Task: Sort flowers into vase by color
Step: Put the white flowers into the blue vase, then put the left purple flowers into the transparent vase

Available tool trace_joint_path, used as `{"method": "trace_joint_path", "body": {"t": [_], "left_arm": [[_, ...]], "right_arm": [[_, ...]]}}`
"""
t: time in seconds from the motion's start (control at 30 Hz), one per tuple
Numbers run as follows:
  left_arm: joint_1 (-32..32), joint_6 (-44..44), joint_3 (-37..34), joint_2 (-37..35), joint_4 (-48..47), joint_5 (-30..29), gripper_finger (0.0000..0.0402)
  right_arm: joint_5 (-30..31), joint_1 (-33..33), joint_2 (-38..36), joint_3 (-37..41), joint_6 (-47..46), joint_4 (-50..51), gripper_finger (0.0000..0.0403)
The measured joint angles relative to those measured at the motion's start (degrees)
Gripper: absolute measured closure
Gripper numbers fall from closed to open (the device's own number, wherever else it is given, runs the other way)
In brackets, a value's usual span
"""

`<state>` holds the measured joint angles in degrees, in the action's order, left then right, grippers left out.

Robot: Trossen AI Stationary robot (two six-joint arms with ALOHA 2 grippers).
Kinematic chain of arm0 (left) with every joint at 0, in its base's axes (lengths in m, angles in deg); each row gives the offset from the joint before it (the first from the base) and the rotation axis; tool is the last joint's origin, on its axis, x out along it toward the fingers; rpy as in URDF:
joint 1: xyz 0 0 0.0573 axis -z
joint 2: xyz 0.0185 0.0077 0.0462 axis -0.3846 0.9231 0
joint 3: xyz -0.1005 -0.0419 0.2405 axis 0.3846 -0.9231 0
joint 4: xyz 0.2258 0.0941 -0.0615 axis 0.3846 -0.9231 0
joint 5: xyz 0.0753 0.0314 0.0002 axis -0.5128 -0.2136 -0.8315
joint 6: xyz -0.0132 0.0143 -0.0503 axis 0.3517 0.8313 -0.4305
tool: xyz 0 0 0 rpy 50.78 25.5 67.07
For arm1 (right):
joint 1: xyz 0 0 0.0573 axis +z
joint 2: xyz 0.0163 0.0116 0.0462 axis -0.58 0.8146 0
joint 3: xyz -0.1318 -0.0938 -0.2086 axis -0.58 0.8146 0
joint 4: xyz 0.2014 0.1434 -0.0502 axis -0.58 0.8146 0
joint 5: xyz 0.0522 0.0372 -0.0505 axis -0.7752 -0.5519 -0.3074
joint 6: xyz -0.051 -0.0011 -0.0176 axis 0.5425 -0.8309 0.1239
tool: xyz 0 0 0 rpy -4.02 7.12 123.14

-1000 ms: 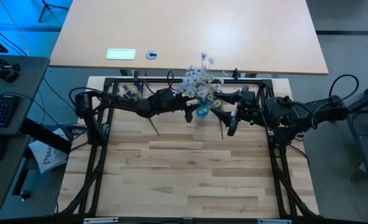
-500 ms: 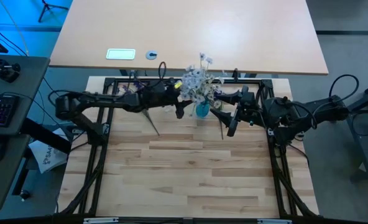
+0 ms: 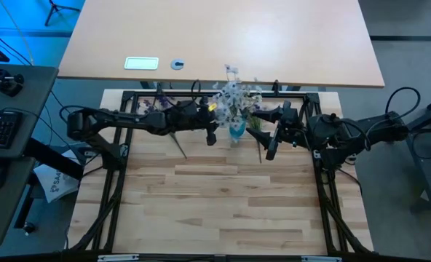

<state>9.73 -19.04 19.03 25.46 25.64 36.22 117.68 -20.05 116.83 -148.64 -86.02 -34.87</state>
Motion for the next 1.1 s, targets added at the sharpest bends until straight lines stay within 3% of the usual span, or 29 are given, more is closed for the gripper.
{"method": "trace_joint_path", "body": {"t": [0.17,0.4,0.6,0.8,0.93,1.1], "left_arm": [[-0.1,-0.4,0.0,2.9,2.9,-4.0,0.0386],[-0.3,-2.6,0.0,4.0,1.7,-4.2,0.0388],[0.0,-2.6,0.0,2.2,0.6,-3.7,0.0343],[0.0,-2.7,0.0,-0.7,-3.7,-3.8,0.0273],[0.0,-3.4,0.0,-5.7,-10.8,-4.4,0.0230],[0.2,-5.4,0.0,-14.5,-26.4,-5.3,0.0199]], "right_arm": [[0.0,0.0,0.0,0.0,-0.3,0.9,0.0121],[0.0,0.0,0.0,0.0,-0.4,1.1,0.0121],[0.0,0.0,0.0,0.0,-0.2,1.1,0.0121],[-0.2,0.0,0.0,0.0,-0.2,0.9,0.0121],[-1.2,0.0,0.0,0.0,-0.2,0.2,0.0121],[-1.3,0.0,-0.1,0.0,-0.2,0.2,0.0121]]}}
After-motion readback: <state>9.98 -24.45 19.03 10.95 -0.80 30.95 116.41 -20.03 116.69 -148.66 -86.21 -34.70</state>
